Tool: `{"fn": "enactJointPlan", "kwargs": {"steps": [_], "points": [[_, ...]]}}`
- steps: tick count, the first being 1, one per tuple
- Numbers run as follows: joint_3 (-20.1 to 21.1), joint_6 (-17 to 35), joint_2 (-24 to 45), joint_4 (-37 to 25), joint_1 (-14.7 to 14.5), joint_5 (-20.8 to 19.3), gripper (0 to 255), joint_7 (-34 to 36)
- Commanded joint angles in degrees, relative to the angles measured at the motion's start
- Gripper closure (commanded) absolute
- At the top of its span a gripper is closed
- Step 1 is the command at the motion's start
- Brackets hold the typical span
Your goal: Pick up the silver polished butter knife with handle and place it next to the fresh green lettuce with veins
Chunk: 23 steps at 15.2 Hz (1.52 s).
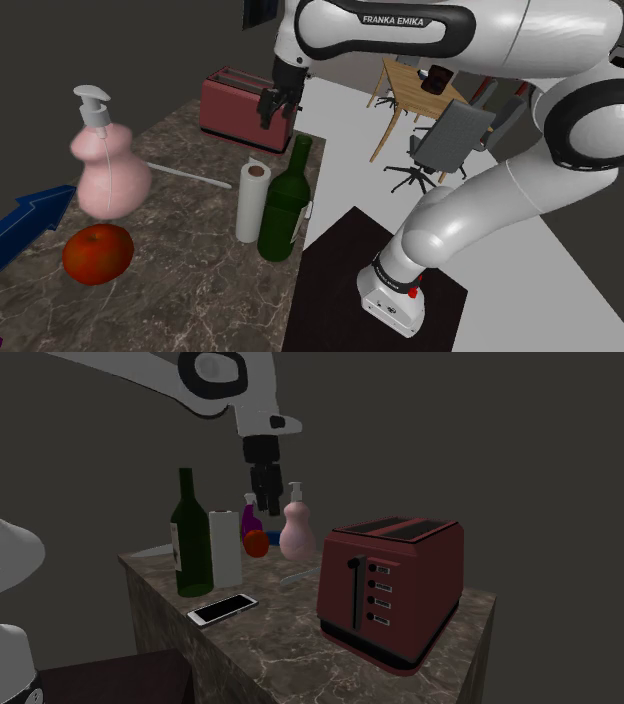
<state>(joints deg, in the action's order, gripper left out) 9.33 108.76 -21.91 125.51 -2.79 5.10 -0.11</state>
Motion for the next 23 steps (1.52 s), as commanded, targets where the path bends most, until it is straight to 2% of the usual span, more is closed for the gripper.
{"fn": "enactJointPlan", "kwargs": {"steps": [1, 10, 18, 23], "points": [[1.0, 1.4, 4.5, -2.3, -0.5, -0.6, 0, -0.6], [5.0, 5.5, 24.0, -13.8, -3.2, -5.2, 0, -1.9], [7.0, 5.3, 41.7, -27.5, -7.4, -11.2, 0, -2.5], [6.9, 7.9, 43.7, -26.6, -7.8, -11.9, 0, -2.3]]}}
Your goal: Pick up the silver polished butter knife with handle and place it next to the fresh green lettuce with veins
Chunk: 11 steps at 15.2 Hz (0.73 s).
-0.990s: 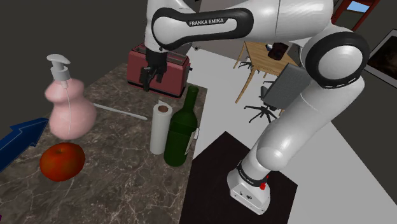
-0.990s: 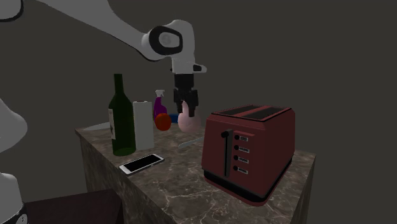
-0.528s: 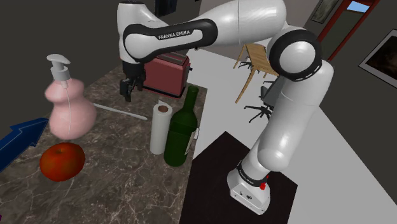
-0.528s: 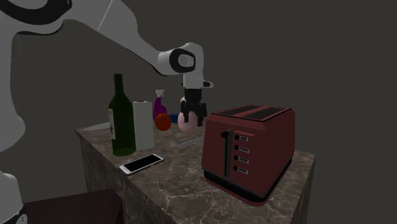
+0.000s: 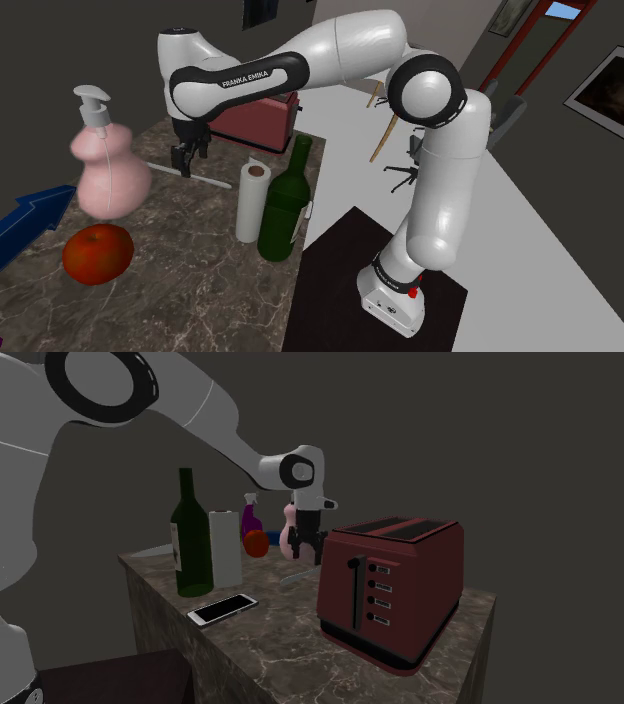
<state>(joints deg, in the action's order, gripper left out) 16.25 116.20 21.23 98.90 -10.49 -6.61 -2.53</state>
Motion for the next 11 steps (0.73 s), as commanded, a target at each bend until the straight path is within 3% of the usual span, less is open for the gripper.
{"fn": "enactJointPlan", "kwargs": {"steps": [1, 11], "points": [[-0.1, 1.1, 0.8, 0.4, -0.1, -0.3, 0, 0.1], [-0.2, 2.8, 1.5, 1.4, -0.1, -0.5, 0, 0.3]]}}
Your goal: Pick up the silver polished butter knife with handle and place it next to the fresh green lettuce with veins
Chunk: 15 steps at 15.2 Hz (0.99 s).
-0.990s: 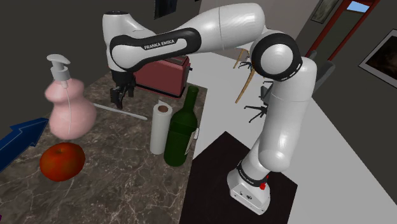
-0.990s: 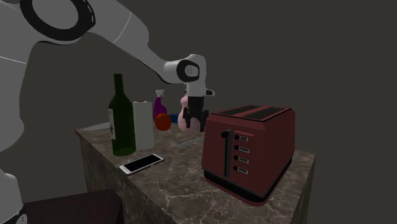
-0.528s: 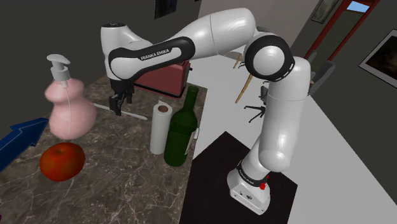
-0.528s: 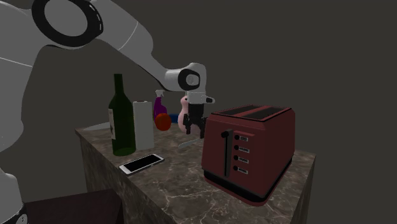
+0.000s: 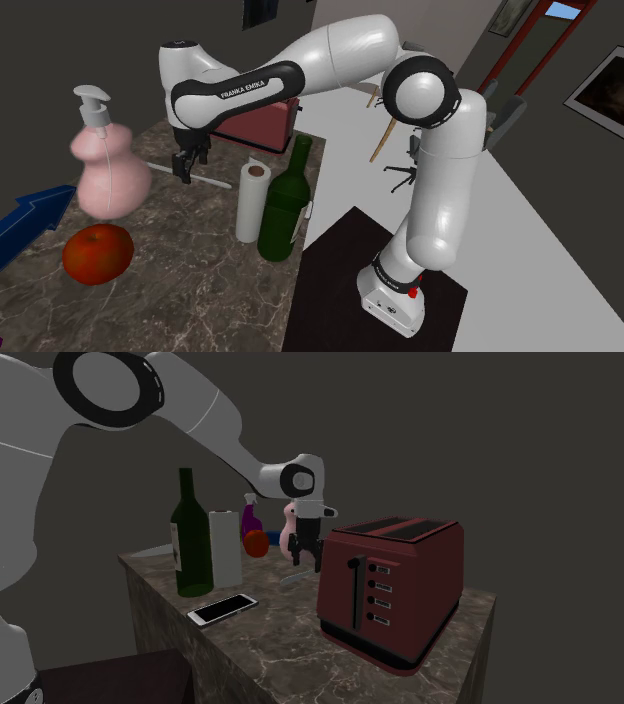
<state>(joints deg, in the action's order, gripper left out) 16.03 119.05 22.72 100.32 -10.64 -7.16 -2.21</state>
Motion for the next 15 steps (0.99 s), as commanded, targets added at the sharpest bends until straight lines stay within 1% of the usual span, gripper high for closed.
{"fn": "enactJointPlan", "kwargs": {"steps": [1, 10, 15], "points": [[0.0, 0.0, 0.0, 0.0, 0.0, 0.0, 255, 0.0], [0.0, 0.0, 0.0, 0.0, 0.0, 0.0, 255, 0.0], [0.3, -3.2, -1.6, -1.7, 0.1, 0.6, 255, -0.4]]}}
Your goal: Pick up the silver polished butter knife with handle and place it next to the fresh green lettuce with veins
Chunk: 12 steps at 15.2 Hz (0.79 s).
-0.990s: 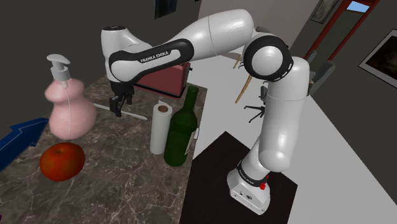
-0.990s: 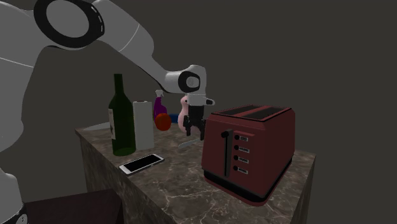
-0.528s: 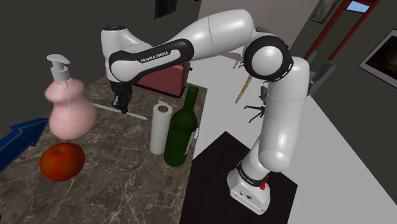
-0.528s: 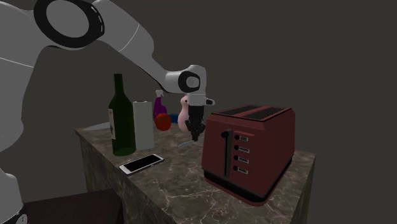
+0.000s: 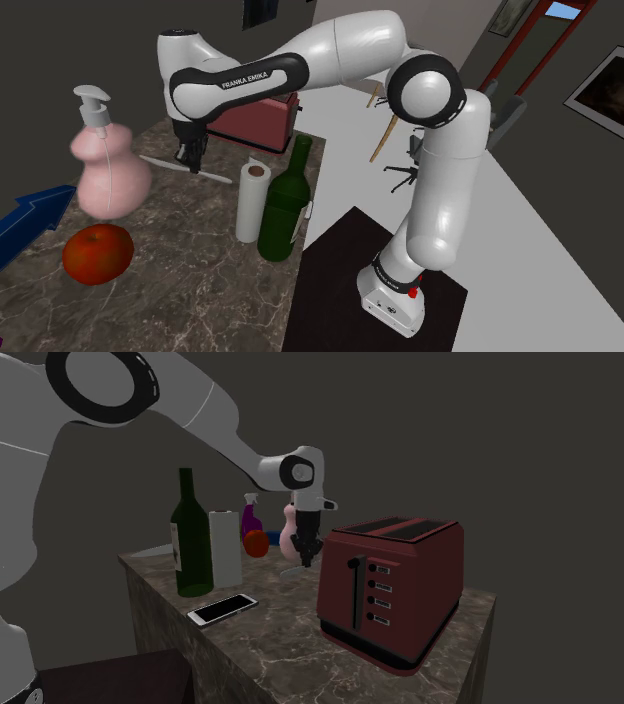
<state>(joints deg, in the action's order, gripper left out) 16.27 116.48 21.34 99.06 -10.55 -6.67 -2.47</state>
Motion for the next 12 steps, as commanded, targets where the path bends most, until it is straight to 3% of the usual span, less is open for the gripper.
{"fn": "enactJointPlan", "kwargs": {"steps": [1, 12], "points": [[0.1, -1.3, -0.5, -0.8, 0.1, 0.2, 255, -0.2], [0.4, -8.8, -2.9, -6.0, 0.2, 1.1, 255, -0.8]]}}
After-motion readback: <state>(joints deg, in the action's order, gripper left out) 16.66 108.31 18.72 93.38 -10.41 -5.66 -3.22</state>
